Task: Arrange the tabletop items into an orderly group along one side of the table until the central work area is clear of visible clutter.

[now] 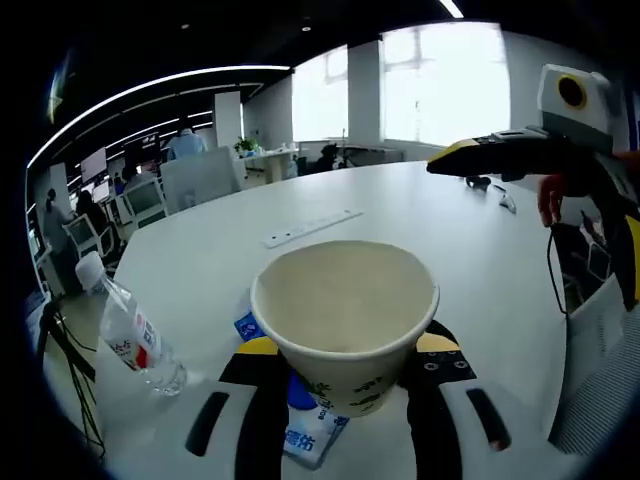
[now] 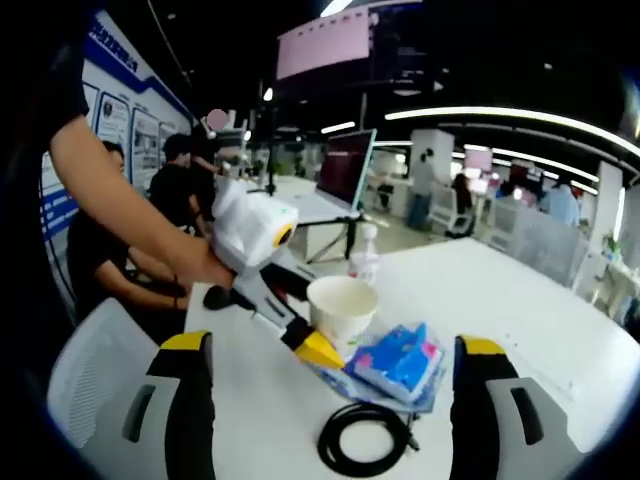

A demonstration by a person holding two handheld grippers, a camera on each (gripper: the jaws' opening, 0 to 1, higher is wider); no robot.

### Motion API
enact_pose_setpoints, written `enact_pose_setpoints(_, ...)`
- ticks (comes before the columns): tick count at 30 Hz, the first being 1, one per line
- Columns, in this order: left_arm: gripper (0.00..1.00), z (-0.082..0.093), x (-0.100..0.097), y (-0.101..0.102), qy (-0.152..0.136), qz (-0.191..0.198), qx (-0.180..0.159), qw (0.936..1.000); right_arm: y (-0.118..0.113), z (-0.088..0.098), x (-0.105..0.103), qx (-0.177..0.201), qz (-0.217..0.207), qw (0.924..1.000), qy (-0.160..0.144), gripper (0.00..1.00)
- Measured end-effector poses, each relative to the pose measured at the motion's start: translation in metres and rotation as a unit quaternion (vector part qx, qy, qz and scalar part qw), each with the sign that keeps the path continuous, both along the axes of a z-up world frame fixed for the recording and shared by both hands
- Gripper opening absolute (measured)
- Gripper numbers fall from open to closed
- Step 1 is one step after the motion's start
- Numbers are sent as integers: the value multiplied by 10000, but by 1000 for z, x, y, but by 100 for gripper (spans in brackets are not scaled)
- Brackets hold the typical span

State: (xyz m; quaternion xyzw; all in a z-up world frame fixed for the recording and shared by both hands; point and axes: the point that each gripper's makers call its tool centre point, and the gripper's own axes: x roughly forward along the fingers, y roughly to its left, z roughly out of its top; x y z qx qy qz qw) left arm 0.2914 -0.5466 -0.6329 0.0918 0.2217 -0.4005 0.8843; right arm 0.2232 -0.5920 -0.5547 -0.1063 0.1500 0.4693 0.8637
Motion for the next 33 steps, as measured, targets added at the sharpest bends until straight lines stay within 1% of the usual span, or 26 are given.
enact_pose_setpoints(7,45,0,8,8,4,193,-14,9998,-8,-5,-1,47,-119,9998,120,100)
enact_pose_setpoints(11,45,-3,12,12,16,261,8,9997,-12,-9,-2,93,-214,9995,195,100)
enact_pose_setpoints(16,45,-5,16,16,39,347,0,9994,-17,-14,-6,50,-270,9993,255,100)
enact_pose_setpoints(25,45,-5,25,21,11,494,-48,9988,-34,-24,-13,16,-479,9982,370,100)
enact_pose_setpoints(33,45,-13,28,33,54,607,21,9981,-49,-32,-16,-10,-677,9966,461,100)
